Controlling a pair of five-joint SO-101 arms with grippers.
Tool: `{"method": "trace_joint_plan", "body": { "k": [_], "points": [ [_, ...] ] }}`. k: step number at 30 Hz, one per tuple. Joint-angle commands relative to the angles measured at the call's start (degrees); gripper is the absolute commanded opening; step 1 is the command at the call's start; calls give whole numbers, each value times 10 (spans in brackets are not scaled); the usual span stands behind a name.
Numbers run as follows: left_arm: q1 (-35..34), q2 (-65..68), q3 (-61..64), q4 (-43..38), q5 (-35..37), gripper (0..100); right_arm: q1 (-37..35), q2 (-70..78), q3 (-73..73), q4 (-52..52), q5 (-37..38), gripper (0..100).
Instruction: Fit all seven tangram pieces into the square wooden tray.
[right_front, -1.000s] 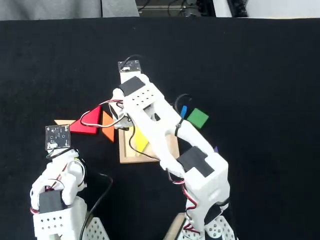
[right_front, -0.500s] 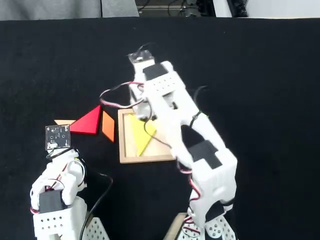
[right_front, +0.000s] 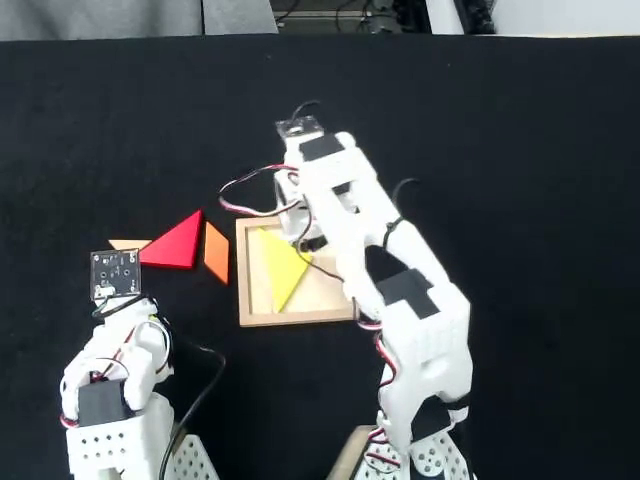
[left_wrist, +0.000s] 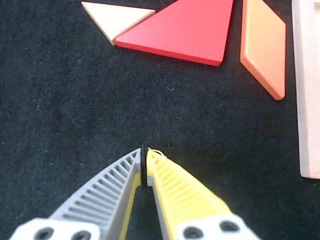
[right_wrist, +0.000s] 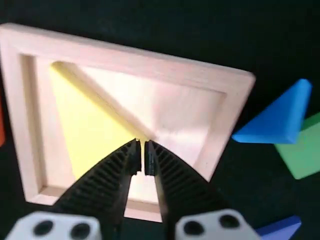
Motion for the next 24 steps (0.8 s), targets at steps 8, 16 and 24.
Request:
{"method": "trace_joint_plan", "body": {
  "k": [8, 16, 24],
  "points": [
    [-7, -2, 7, 0, 0, 30, 28, -5, 36, -30, 6, 11],
    [-7, -2, 7, 0, 0, 30, 28, -8, 80, -76, 8, 11],
    [-7, -2, 7, 0, 0, 30, -31, -8, 82, -76, 9, 11]
  ]
}}
